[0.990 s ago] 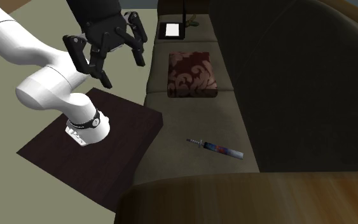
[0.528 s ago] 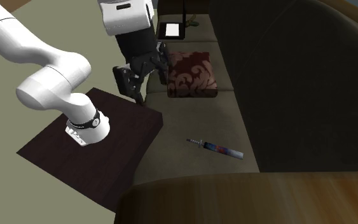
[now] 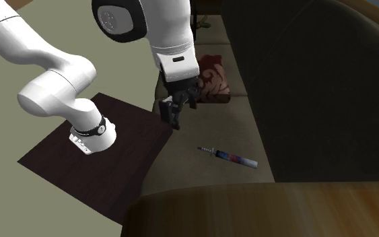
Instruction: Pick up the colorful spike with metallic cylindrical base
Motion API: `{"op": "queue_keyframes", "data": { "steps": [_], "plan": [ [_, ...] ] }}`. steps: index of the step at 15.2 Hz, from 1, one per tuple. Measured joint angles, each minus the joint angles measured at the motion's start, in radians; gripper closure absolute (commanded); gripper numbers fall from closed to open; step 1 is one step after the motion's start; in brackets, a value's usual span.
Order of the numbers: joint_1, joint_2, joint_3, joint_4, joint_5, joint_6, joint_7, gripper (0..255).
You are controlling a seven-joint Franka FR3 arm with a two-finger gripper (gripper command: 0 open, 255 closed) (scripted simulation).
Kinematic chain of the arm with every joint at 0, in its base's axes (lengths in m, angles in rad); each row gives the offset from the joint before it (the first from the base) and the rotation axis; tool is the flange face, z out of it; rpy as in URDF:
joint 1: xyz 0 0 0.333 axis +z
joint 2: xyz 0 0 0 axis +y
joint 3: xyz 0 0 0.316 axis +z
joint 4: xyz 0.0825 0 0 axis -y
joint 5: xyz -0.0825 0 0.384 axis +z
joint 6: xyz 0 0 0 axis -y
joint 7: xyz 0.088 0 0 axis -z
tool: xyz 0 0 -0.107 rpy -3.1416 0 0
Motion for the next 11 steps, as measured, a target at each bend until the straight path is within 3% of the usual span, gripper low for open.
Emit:
{"op": "queue_keyframes", "data": {
  "steps": [11],
  "plan": [
    [0.013, 0.374, 0.084, 0.04, -0.074, 0.279, 0.112, 0]
  ]
}}
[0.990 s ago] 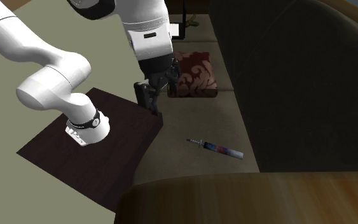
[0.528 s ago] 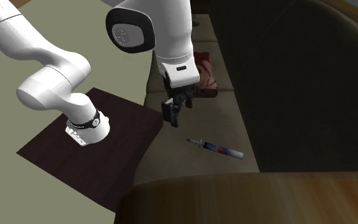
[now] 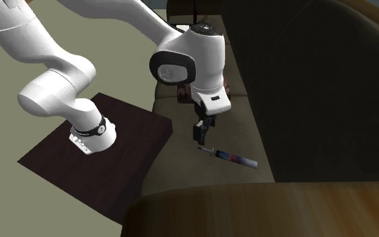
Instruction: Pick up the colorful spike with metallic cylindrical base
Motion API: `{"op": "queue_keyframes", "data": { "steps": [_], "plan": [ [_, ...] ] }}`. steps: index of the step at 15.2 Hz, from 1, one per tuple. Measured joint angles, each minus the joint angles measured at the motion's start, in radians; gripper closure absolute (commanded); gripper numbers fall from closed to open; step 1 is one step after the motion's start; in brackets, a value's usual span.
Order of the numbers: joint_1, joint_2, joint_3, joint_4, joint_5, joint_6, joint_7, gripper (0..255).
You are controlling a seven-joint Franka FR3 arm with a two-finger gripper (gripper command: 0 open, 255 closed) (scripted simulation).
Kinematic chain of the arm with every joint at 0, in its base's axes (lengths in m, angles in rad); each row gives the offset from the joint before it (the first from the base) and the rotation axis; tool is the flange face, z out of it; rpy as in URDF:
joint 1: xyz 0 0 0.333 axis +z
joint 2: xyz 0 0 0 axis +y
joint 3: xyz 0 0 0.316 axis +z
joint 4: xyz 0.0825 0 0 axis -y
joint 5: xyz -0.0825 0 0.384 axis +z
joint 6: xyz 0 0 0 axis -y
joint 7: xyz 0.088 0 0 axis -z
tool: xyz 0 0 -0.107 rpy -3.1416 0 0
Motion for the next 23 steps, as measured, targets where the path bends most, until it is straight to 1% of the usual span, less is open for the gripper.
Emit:
{"op": "queue_keyframes", "data": {
  "steps": [4, 7, 13, 15, 20, 23],
  "plan": [
    [0.009, 0.148, 0.018, 0.051, -0.06, 0.073, 0.058, 0],
    [0.025, 0.263, 0.022, 0.1, -0.114, 0.118, 0.109, 0],
    [0.079, 0.489, 0.003, 0.223, -0.211, 0.181, 0.194, 0],
    [0.109, 0.567, -0.008, 0.27, -0.239, 0.198, 0.226, 0],
    [0.155, 0.751, -0.033, 0.41, -0.278, 0.217, 0.25, 0],
    [0.169, 0.81, -0.046, 0.444, -0.291, 0.237, 0.261, 0]
  ]
}}
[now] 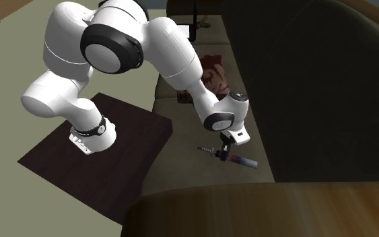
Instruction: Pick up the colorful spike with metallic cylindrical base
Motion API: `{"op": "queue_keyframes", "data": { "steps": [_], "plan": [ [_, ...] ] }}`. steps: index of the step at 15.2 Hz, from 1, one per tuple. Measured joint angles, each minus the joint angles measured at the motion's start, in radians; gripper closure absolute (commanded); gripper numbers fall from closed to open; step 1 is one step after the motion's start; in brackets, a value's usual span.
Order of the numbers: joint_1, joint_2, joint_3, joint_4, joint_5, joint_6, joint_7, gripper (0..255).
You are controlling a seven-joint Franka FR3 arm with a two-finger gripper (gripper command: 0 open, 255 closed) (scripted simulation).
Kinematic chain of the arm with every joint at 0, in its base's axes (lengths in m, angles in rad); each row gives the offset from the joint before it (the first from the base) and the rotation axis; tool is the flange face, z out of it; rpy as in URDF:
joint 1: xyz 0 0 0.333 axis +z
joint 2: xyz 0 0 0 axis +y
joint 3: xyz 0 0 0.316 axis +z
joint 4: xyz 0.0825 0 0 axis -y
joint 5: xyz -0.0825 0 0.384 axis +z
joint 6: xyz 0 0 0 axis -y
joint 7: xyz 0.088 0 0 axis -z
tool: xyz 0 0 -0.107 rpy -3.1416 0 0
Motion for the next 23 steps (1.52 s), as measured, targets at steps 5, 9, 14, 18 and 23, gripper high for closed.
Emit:
{"op": "queue_keyframes", "data": {
  "steps": [5, 9, 14, 18, 23],
  "plan": [
    [0.014, 0.064, -0.017, 0.033, -0.014, 0.031, 0.014, 0],
    [0.015, 0.074, -0.021, 0.037, -0.017, 0.038, 0.016, 255],
    [0.015, 0.075, -0.021, 0.038, -0.017, 0.038, 0.016, 255],
    [0.013, 0.057, -0.017, 0.027, -0.014, 0.031, 0.015, 255],
    [0.001, -0.004, 0.002, 0.002, 0.002, -0.006, 0.0, 255]
  ]
}}
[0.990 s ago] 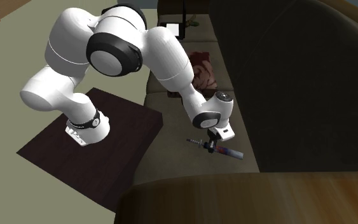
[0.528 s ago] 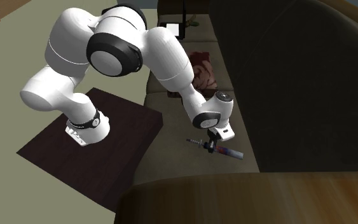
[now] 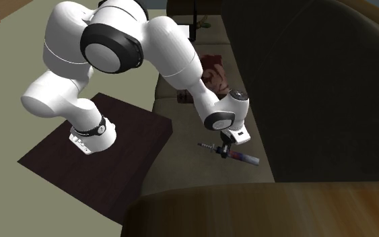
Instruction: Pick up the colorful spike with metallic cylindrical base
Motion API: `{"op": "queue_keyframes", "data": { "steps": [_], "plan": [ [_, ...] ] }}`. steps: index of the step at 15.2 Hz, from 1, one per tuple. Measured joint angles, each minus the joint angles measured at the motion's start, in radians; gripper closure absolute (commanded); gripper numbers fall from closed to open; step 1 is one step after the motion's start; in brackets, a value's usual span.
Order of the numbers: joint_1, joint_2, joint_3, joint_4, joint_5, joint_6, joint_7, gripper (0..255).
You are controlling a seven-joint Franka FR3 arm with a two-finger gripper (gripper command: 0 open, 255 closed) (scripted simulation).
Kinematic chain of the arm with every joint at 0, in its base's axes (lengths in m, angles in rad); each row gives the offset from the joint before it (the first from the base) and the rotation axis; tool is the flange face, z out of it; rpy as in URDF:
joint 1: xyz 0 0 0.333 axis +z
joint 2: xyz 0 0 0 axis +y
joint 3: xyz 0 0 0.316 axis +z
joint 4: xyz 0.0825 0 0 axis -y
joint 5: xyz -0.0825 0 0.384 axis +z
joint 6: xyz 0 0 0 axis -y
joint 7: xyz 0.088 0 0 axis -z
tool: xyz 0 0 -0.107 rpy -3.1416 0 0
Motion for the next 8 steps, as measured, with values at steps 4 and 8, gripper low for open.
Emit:
{"op": "queue_keyframes", "data": {
  "steps": [4, 8],
  "plan": [
    [-0.013, -0.045, 0.014, -0.017, 0.013, -0.027, -0.017, 255],
    [-0.023, -0.092, 0.029, -0.033, 0.029, -0.059, -0.03, 255]
  ]
}}
